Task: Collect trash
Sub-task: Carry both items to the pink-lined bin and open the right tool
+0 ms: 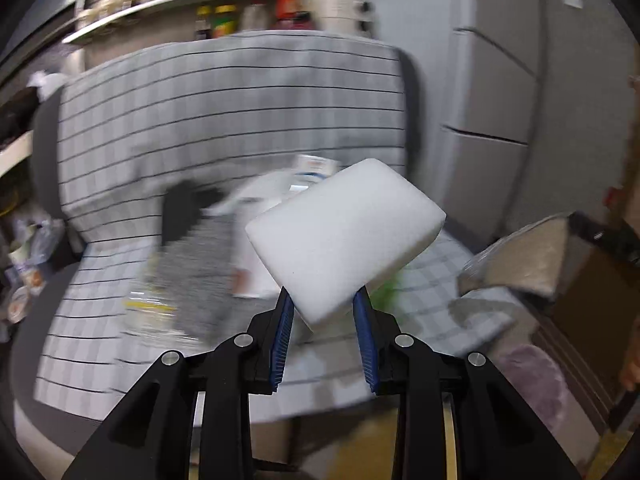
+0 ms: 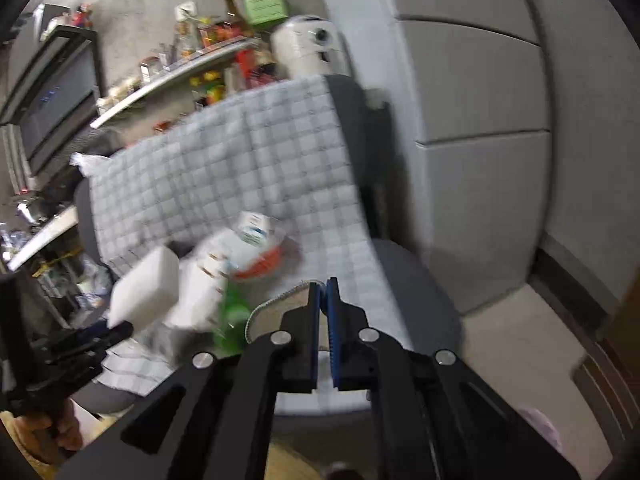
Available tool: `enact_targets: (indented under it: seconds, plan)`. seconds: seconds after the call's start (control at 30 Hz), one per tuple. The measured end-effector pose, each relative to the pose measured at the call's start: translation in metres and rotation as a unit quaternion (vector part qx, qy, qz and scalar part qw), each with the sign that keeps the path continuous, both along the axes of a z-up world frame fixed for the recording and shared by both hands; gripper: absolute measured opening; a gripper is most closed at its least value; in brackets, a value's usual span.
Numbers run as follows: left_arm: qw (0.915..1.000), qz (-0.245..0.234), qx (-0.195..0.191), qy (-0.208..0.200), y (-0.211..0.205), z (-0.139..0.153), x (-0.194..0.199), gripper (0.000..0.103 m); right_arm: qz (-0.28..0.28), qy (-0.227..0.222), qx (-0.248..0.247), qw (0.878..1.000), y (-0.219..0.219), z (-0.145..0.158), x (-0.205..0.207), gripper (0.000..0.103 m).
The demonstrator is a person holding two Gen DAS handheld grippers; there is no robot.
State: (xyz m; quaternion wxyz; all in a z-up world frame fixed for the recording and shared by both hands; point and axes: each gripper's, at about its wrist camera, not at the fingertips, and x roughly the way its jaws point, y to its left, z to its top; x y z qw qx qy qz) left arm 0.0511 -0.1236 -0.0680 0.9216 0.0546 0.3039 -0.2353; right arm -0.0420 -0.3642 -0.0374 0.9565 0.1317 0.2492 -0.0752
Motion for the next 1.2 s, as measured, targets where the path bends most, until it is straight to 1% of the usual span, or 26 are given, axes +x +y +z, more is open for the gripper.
enact_targets:
  seconds: [0.07, 0.13, 0.23, 0.4, 0.53, 0.6, 0.63, 0.67, 0.7, 0.73, 0.8, 0.97, 1.1, 1.2]
  plan:
    - [0.9996, -0.028, -0.004, 0.001, -0.021, -0.007, -0.009, 0.031, -0.025, 0.020, -0.002, 0.999, -0.013, -0.010, -0.017, 0.004]
    - [0.9980, -0.061, -0.008, 0.011, -0.046, -0.017, -0.017, 0.032, -0.049, 0.039, -0.002, 0.998, -0.027, -0.019, -0.034, 0.004]
    - [0.9936, -0.108, -0.016, 0.028, -0.083, -0.031, -0.025, 0.032, -0.091, 0.065, 0.004, 0.994, -0.051, -0.036, -0.064, 0.005]
    - [0.9872, -0.152, -0.009, 0.046, -0.123, -0.048, -0.037, 0.032, -0.135, 0.100, 0.013, 0.986, -0.075, -0.058, -0.098, 0.005]
    - [0.9852, -0.163, 0.001, 0.054, -0.136, -0.056, -0.040, 0.032, -0.159, 0.133, 0.019, 0.978, -0.092, -0.082, -0.111, 0.005]
    - [0.9846, -0.165, 0.007, 0.058, -0.139, -0.060, -0.042, 0.032, -0.172, 0.153, 0.034, 0.973, -0.103, -0.098, -0.113, 0.008]
    - [0.9843, -0.166, 0.010, 0.060, -0.141, -0.062, -0.043, 0.032, -0.174, 0.159, 0.047, 0.971, -0.108, -0.104, -0.114, 0.012]
    - [0.9841, -0.166, 0.012, 0.061, -0.144, -0.063, -0.044, 0.032, -0.180, 0.168, 0.057, 0.968, -0.113, -0.110, -0.115, 0.022]
    - [0.9839, -0.167, 0.013, 0.062, -0.144, -0.064, -0.047, 0.032, -0.187, 0.173, 0.061, 0.965, -0.116, -0.113, -0.114, 0.027]
    - [0.9835, -0.169, 0.016, 0.064, -0.146, -0.065, -0.047, 0.032, -0.192, 0.171, 0.062, 0.964, -0.119, -0.114, -0.115, 0.032]
    - [0.9831, -0.171, 0.017, 0.064, -0.148, -0.065, -0.049, 0.032, -0.196, 0.160, 0.058, 0.966, -0.118, -0.109, -0.117, 0.032]
    - [0.9805, -0.185, 0.016, 0.065, -0.152, -0.062, -0.056, 0.033, -0.203, 0.113, 0.033, 0.972, -0.114, -0.078, -0.120, 0.032]
    - [0.9754, -0.211, 0.023, 0.058, -0.161, -0.061, -0.068, 0.033, -0.208, 0.074, 0.024, 0.975, -0.114, -0.052, -0.125, 0.032]
    - [0.9678, -0.245, 0.025, 0.049, -0.176, -0.060, -0.082, 0.033, -0.214, 0.051, 0.016, 0.975, -0.114, -0.036, -0.132, 0.032]
